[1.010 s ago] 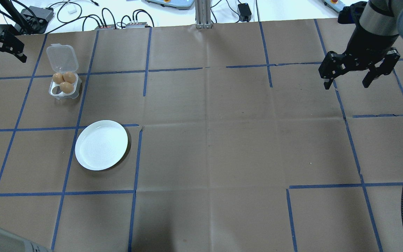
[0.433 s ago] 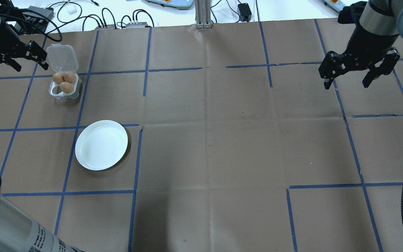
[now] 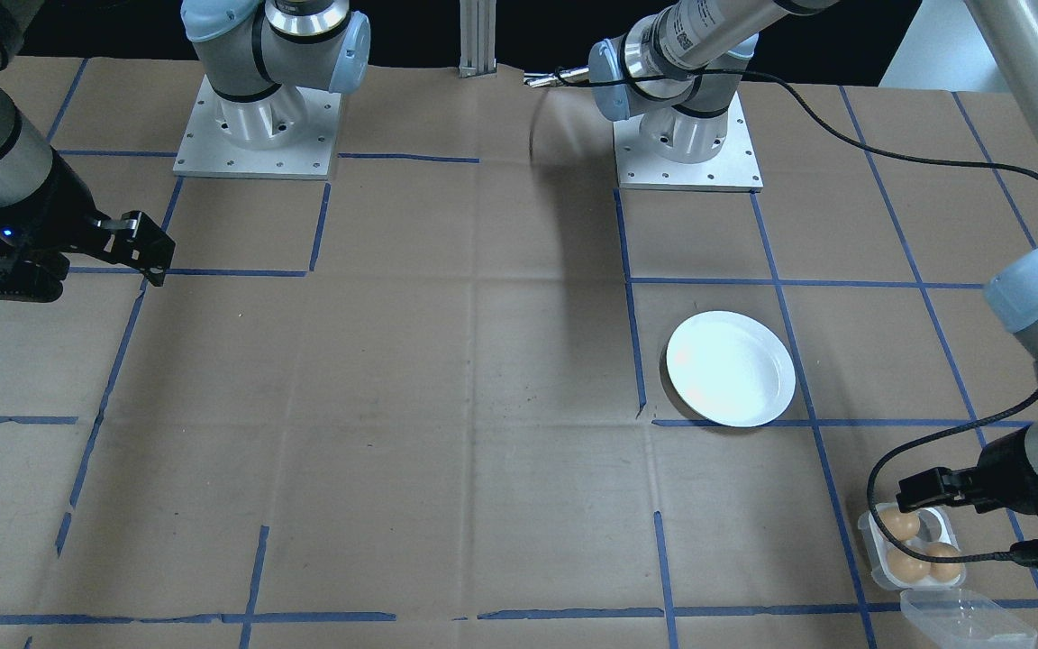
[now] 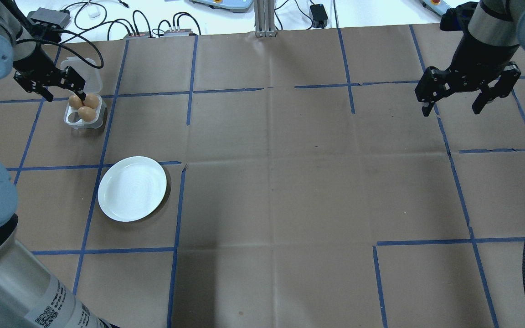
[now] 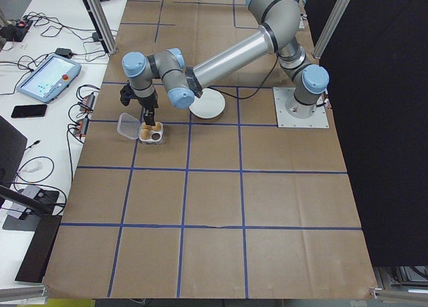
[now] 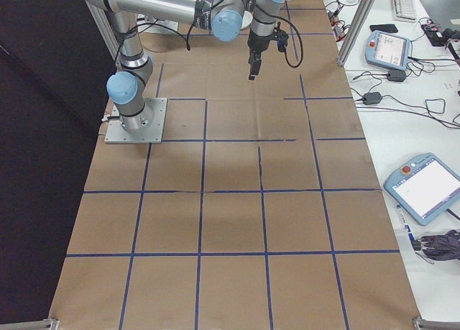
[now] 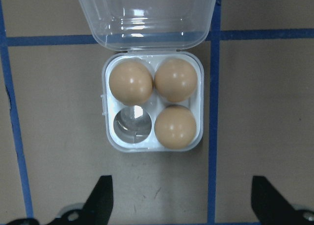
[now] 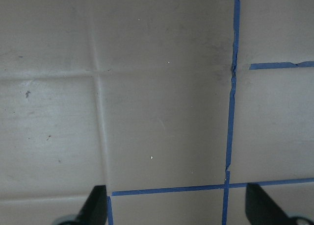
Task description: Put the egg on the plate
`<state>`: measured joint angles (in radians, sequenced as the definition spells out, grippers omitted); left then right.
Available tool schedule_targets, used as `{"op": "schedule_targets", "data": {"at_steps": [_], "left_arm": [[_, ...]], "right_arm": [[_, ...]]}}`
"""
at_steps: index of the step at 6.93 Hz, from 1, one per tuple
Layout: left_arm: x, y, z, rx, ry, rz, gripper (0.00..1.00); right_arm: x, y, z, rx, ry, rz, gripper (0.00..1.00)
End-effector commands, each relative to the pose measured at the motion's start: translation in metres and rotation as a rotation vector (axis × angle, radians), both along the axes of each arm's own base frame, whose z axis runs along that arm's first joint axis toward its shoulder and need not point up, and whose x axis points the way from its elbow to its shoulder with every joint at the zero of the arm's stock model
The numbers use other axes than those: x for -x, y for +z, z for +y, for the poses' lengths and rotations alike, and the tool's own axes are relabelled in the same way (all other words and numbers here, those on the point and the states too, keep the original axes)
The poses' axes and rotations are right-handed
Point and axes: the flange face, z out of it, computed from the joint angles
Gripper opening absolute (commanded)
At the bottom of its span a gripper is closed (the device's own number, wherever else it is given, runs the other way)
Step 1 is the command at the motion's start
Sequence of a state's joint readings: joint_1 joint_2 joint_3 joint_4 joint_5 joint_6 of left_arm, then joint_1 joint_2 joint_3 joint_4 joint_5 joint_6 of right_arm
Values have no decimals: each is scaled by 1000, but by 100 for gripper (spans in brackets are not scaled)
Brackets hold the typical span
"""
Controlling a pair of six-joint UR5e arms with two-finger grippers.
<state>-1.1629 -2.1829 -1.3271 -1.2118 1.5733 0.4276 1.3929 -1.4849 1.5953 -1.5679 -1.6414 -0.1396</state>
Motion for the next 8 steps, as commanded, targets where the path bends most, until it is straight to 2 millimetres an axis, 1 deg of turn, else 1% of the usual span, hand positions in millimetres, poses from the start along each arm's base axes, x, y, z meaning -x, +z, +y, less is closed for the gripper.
{"op": "schedule_targets", "data": {"at_steps": [1,2,4,7,8], "left_arm": [[1,-41,0,24,-6,-14,99],[1,-53,5,30,-5,-20,99],[-2,-56,6,39,-2,-26,99],[-1,-57,7,37,-2,-19,88],[0,-57,7,37,-3,-20,80]], "right_arm": [[0,0,0,0,0,0,100],[0,0,0,1,0,0,100],[0,0,0,0,0,0,100],[0,0,0,0,0,0,100],[0,0,0,0,0,0,100]]}}
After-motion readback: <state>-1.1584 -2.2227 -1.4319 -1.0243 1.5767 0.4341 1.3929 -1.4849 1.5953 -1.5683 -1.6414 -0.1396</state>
